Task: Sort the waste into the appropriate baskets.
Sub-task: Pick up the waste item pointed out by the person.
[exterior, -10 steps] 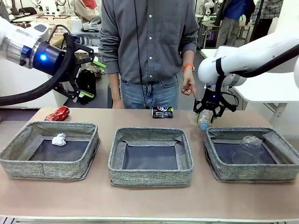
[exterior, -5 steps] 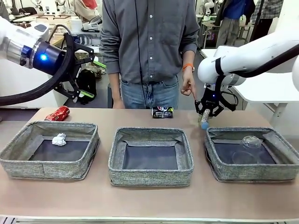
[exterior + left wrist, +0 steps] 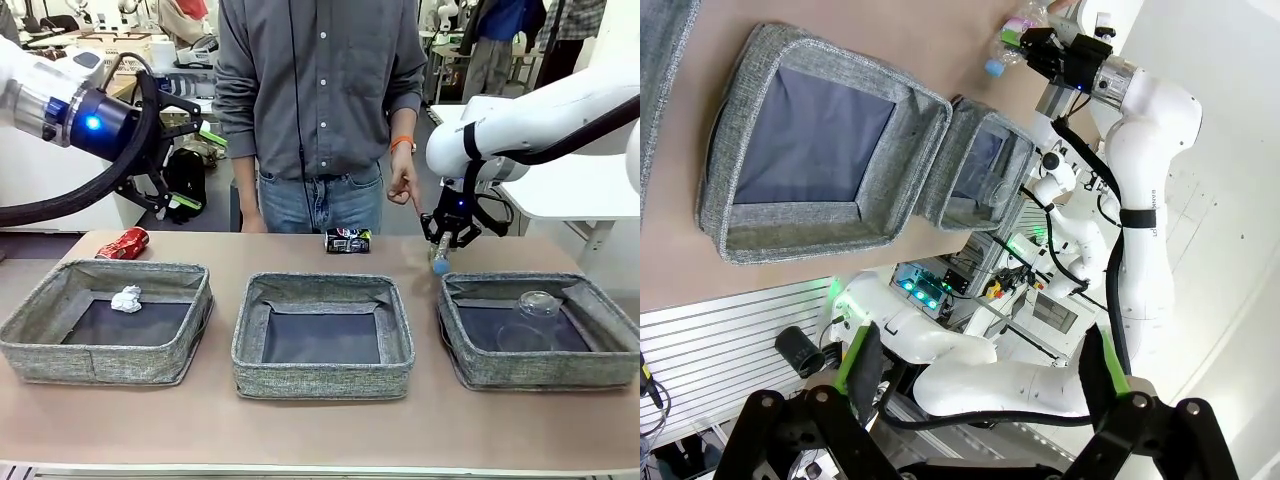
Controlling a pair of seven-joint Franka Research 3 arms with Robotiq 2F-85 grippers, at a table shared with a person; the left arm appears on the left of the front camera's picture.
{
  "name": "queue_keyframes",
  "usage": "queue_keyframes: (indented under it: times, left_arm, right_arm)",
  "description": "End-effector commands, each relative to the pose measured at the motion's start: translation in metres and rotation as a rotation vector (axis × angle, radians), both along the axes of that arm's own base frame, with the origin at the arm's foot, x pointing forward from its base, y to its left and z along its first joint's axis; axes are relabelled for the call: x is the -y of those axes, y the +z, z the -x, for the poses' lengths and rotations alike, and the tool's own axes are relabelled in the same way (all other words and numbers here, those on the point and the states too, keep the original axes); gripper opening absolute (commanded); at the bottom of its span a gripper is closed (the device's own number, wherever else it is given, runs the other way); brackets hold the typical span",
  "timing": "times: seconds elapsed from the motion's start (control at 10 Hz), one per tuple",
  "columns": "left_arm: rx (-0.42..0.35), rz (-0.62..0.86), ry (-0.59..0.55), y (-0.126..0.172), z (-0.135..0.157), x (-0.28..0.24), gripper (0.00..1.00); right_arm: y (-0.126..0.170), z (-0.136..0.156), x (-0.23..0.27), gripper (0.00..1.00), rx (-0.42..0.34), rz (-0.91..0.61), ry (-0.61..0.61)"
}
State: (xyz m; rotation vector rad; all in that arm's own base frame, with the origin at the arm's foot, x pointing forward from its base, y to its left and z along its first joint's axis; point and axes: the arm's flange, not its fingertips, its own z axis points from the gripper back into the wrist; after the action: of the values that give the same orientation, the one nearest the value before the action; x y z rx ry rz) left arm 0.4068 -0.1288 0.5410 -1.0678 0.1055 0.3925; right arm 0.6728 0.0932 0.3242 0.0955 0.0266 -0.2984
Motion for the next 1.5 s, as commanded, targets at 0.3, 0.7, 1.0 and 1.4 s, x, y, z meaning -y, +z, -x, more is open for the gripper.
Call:
queue_keyframes:
  times: [0.3,0.7,1.0,1.4]
  left_arm:
    - [-0.012,-0.008,-0.006,0.003,0.001,-0.001,1.00]
    - [-0.012,-0.008,-0.006,0.003,0.001,-0.001,1.00]
    - [-0.012,-0.008,-0.006,0.003,0.001,-0.001,1.00]
    - [-0.012,-0.008,-0.006,0.003,0.001,-0.001,1.00]
  right_arm:
    - [0.150,0.087,-0.017,0.23,-0.011,-0.220,-0.134]
    - [0.186,0.114,-0.049,0.23,0.003,-0.187,-0.021]
    - [0.186,0.114,-0.049,0.23,0.003,-0.187,-0.021]
    - [0.225,0.128,-0.145,0.23,-0.109,-0.194,-0.109]
